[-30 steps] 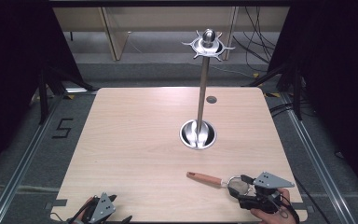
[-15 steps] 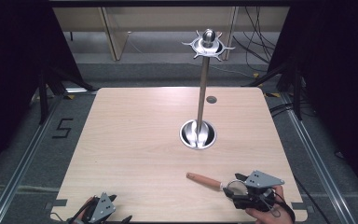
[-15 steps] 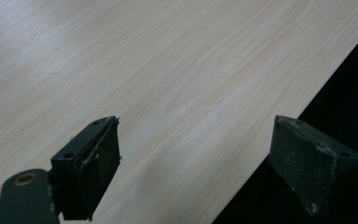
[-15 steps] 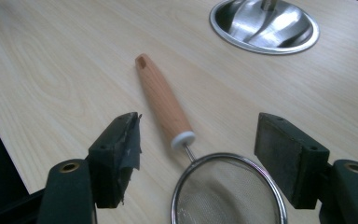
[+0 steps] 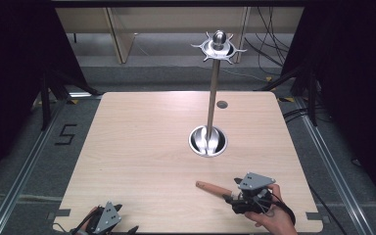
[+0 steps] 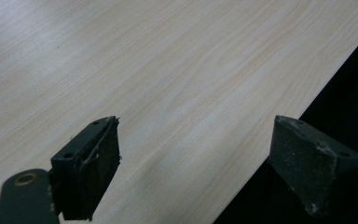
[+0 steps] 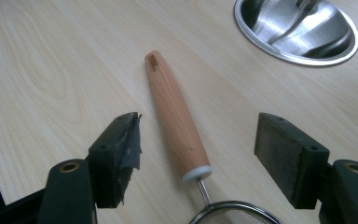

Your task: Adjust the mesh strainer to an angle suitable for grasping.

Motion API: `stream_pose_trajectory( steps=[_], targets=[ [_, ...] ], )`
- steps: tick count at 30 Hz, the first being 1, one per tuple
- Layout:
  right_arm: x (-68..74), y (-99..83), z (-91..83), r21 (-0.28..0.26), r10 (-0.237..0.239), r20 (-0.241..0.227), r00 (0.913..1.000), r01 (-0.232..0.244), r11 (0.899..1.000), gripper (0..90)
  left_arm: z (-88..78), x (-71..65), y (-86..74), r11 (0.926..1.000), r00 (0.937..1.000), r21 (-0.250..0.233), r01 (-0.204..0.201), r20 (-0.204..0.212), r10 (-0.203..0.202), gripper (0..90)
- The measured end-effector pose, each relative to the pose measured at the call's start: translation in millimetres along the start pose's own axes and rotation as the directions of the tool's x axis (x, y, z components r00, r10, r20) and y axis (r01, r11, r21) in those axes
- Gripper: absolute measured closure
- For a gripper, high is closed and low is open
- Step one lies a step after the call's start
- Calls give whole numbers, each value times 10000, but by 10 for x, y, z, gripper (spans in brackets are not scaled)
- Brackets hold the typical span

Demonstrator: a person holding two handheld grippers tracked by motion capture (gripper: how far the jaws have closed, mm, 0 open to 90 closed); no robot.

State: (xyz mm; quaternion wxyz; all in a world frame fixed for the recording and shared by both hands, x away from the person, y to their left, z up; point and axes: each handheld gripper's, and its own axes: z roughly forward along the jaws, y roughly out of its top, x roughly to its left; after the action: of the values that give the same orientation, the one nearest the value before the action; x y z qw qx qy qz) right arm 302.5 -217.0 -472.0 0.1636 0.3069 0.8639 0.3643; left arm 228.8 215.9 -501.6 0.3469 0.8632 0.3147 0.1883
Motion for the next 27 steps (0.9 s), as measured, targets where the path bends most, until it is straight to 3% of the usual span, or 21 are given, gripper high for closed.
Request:
stream_pose_trajectory(
  steps=[1,5,8,10,14,17,18,19,20,21,22,23,24,27],
  targets=[
    [-13,12,21,35,-132,12,9999,132,9999,322,5,-13,-5,9998,9998,-13,202,20,-202,155],
    [-15,68,85,694,-93,-76,9999,98,9975,332,5,-12,-4,9999,9999,-3,168,16,-168,155],
    [-1,119,141,883,-259,-277,9993,282,9957,338,13,-26,-5,9993,9994,-147,348,11,-348,156],
    [17,142,196,962,-370,-249,9990,392,9946,341,-5,-7,6,10000,10000,-21,-6,-39,6,156],
    [46,191,275,1395,-558,-467,9973,619,9883,347,-5,-6,8,10000,10000,-7,-35,-45,35,156],
    [44,220,338,1727,-738,-506,9960,815,9816,360,-7,-13,6,10000,10000,-3,51,-16,-51,155],
    [57,231,360,1883,-575,-492,9971,658,9799,366,-6,-10,8,10000,10000,-49,21,-33,-21,155],
    [47,243,376,2050,-636,-729,9953,774,9757,373,-6,-10,8,10000,10000,-56,13,-66,-14,155],
    [54,241,404,2103,-688,-530,9962,785,9745,382,-7,-11,9,10000,10000,-52,12,-50,-12,155],
    [51,251,409,2265,-919,-675,9935,1050,9683,393,-9,-10,9,10000,10000,-35,-5,-37,5,156],
    [45,256,424,2363,-1195,-515,9915,1284,9632,401,-7,-13,9,10000,10000,-37,30,-45,-30,155],
    [64,262,449,2284,-1196,-612,9909,1305,9648,410,-6,-14,10,10000,10000,-52,36,-15,-36,155],
    [53,288,455,2496,-1341,-937,9865,1537,9561,429,2,-31,5,9996,9998,-168,221,29,-221,156],
    [43,298,481,2650,-1251,-922,9879,1454,9532,451,1,-39,1,9991,9993,-189,368,75,-366,156]
  ],
)
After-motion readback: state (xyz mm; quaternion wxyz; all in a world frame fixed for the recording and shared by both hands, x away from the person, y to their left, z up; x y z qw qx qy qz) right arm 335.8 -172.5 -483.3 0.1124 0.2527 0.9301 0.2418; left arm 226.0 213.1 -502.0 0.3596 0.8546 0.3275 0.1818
